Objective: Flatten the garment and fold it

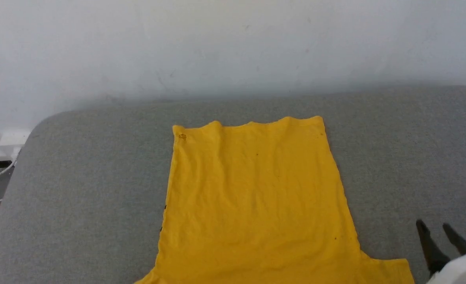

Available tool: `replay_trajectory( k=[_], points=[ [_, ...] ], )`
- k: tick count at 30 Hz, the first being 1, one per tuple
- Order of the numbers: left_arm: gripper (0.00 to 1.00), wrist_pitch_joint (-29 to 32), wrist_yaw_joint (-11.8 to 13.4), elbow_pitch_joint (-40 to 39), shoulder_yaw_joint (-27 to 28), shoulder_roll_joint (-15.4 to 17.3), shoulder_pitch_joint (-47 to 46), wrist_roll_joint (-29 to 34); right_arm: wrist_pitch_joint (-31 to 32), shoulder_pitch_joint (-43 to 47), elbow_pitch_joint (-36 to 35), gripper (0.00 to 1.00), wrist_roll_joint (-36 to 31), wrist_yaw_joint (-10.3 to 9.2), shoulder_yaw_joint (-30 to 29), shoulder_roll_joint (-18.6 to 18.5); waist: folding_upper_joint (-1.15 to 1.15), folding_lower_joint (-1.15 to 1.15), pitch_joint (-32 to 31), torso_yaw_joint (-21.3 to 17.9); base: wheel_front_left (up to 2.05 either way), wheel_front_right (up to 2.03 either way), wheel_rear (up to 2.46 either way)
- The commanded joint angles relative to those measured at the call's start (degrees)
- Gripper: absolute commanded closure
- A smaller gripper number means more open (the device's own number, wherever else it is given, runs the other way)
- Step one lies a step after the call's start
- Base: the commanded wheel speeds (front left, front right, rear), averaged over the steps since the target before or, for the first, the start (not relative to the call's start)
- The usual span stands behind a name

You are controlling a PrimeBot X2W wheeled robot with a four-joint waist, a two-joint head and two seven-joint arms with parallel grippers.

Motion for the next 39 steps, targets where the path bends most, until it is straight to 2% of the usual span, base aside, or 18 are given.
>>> replay_trajectory(
  k=[1,8,15,20,28,32,37,38,39],
  points=[
    [1.00,-0.6,-0.3,-0.5,0.1,-0.1,-1.6,0.4,-0.4,-4.2,1.2,0.00,0.5,-0.10,-0.3,-0.5,0.00,0.00,1.4,0.5,0.00,0.00,0.00],
    [1.00,-3.9,-1.4,-3.7,-1.6,-0.2,-7.1,2.4,1.6,-27.4,18.3,0.00,2.8,-0.10,0.5,-4.4,0.00,0.00,8.7,4.3,0.00,0.00,0.00],
    [1.00,-7.7,-2.3,-7.0,-4.1,-1.8,-13.2,4.0,6.0,-50.0,34.0,0.00,4.9,-0.10,4.7,-10.2,0.00,0.00,17.6,8.8,0.00,0.00,0.00],
    [1.00,-9.3,-3.2,-8.5,-6.3,-3.0,-17.0,4.8,11.7,-61.8,41.6,0.00,6.8,-0.10,9.7,-12.7,0.00,0.00,23.5,11.8,0.00,0.00,0.00],
    [1.00,-11.1,-4.1,-7.9,-8.4,-4.3,-20.6,5.2,21.2,-71.5,49.4,0.00,10.8,-0.10,17.2,-13.3,0.00,0.00,28.6,14.2,0.00,0.00,0.00],
    [1.00,-11.6,-4.2,-7.0,-8.8,-4.7,-21.3,5.1,24.5,-72.9,52.2,0.00,12.9,-0.10,20.5,-13.0,0.00,0.00,29.4,14.6,0.00,0.00,0.00],
    [1.00,-12.0,-4.2,-5.9,-9.1,-4.9,-21.7,4.9,33.2,-72.1,53.8,0.01,16.1,-0.10,26.1,-12.8,0.00,0.00,29.4,14.6,0.00,0.00,0.00],
    [1.00,-12.0,-4.2,-5.7,-9.1,-4.9,-21.8,5.0,35.0,-71.7,53.9,0.31,16.4,-0.10,27.3,-13.0,0.00,0.00,29.3,14.6,0.00,0.00,0.00],
    [1.00,-12.1,-4.1,-5.6,-9.1,-4.9,-21.8,4.9,36.3,-71.4,53.9,0.67,17.0,-0.10,28.1,-13.1,0.00,0.00,29.2,14.6,0.00,0.00,0.00]
  ],
)
